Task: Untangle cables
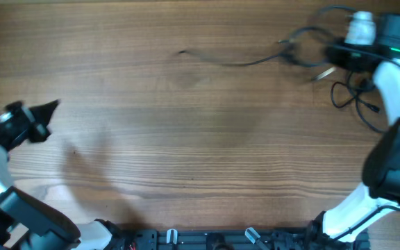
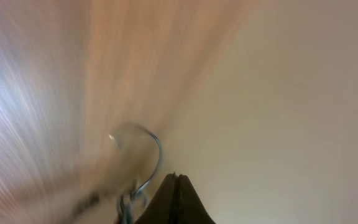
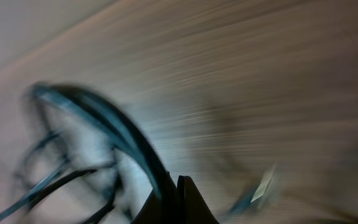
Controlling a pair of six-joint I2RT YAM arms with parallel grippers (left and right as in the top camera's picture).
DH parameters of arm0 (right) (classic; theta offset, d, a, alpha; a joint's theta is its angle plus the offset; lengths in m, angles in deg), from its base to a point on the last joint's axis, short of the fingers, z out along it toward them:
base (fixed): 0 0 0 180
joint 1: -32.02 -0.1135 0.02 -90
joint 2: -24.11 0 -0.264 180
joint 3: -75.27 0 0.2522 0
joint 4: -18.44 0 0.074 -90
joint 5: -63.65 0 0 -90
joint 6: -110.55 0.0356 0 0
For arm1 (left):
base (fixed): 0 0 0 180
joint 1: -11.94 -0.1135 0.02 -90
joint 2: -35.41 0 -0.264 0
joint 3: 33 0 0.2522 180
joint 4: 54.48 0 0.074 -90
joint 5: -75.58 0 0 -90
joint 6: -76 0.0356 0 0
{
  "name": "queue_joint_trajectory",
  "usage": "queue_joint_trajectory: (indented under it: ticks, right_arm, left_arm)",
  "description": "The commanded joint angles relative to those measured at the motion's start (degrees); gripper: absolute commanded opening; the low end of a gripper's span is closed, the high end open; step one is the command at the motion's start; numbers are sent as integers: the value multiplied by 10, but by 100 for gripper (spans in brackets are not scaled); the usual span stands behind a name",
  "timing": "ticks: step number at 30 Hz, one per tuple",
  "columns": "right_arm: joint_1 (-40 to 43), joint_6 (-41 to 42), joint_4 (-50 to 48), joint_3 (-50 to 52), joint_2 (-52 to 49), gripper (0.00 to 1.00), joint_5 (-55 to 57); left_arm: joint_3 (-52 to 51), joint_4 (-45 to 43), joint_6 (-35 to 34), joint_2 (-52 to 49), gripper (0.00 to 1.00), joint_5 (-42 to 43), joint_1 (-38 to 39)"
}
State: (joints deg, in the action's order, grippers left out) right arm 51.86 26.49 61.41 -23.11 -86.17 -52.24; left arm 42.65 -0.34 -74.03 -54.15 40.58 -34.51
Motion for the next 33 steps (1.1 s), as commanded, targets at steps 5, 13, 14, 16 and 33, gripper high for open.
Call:
queue_joint_trajectory:
  ticks: [5,13,14,16,33]
  right_arm:
    - [-27,-57,99,-1,-9,4,-235]
    - [-236,-87,49,-1,-9,5,-393]
    - [-239,-80,33,-1,-9,4,-431]
    - [-237,-29,-28,-1,-9,4,-545]
    - [-398,20,-173,-1,-9,4,-496]
  left_arm:
    - [11,77,122,10,4,-172,47]
    - [11,80,242,10,12,-171,259]
    - [11,81,259,11,10,-151,277]
    - [11,72,346,11,24,-11,301]
    - [11,-38,204,11,57,-27,449]
